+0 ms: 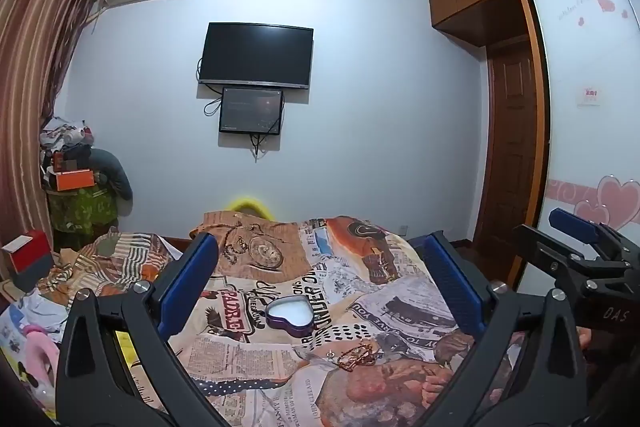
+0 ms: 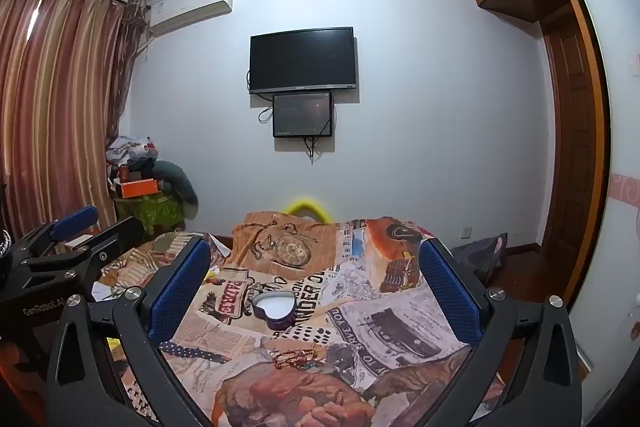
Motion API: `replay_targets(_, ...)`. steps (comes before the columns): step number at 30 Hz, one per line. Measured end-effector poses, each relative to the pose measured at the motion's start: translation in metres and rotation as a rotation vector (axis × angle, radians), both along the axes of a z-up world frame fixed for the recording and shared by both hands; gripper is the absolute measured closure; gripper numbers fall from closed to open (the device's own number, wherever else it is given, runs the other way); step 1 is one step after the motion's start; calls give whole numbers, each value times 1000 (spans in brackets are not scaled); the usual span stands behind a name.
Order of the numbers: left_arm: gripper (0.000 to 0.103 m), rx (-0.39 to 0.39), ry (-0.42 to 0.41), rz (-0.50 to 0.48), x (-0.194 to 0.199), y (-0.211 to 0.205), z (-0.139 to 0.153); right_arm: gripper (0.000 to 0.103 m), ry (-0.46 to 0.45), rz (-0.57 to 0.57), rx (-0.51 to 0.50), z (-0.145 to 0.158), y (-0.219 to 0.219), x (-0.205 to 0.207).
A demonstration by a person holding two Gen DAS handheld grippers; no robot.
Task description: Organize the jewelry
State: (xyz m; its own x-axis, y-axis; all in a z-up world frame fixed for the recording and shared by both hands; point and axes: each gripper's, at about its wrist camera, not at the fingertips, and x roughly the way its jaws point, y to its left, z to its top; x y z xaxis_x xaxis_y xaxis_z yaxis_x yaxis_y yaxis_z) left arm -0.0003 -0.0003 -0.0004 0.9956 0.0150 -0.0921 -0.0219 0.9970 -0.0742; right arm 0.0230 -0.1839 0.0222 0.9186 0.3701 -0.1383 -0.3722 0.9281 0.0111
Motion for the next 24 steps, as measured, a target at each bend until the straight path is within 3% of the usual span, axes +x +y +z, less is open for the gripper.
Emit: replay_targets(24,0,34,26,-6,6,-8,0,0,17,-4,-5,-2,4,3)
